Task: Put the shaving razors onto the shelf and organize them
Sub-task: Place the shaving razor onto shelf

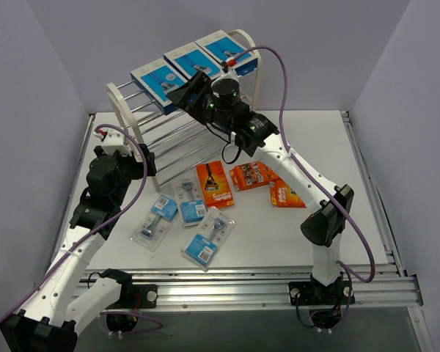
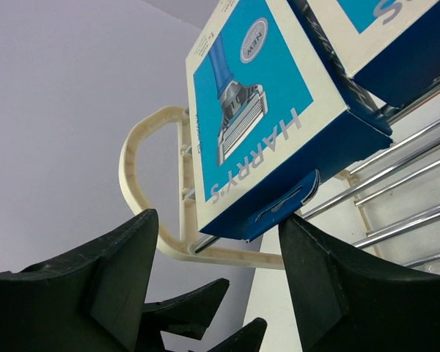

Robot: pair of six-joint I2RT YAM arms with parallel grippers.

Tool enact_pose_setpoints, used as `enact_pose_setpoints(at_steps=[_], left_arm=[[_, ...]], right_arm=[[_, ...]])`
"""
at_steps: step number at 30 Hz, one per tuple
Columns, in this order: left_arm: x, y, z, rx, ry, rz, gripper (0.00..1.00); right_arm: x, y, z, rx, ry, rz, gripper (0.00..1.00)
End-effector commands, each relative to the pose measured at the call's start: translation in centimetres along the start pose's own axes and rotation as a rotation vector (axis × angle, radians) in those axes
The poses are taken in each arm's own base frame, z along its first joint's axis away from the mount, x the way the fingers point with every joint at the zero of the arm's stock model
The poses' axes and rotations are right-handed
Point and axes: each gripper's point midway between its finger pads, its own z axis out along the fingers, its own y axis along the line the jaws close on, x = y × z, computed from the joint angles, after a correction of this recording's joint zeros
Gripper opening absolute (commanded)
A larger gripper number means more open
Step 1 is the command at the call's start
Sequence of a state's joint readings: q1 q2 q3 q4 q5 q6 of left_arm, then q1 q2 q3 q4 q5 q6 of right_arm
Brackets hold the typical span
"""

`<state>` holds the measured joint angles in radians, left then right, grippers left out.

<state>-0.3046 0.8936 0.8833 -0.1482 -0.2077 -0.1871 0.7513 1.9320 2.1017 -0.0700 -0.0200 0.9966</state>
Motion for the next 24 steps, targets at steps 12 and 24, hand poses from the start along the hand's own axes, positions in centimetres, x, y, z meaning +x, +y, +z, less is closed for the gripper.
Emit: enact_pose_setpoints(at_steps=[12, 24], left_arm=[[-2.0, -0.3, 0.0, 0.014, -0.034, -0.021, 0.94], [-1.9, 0.0, 0.3, 0.007, -0.027, -0.027, 0.94]], right_arm=[[-3.0, 3.3, -0.6, -0.129, -0.05, 0.01, 0.58], [-2.9, 2.6, 0.4, -0.132, -0.028, 0.018, 0.57]])
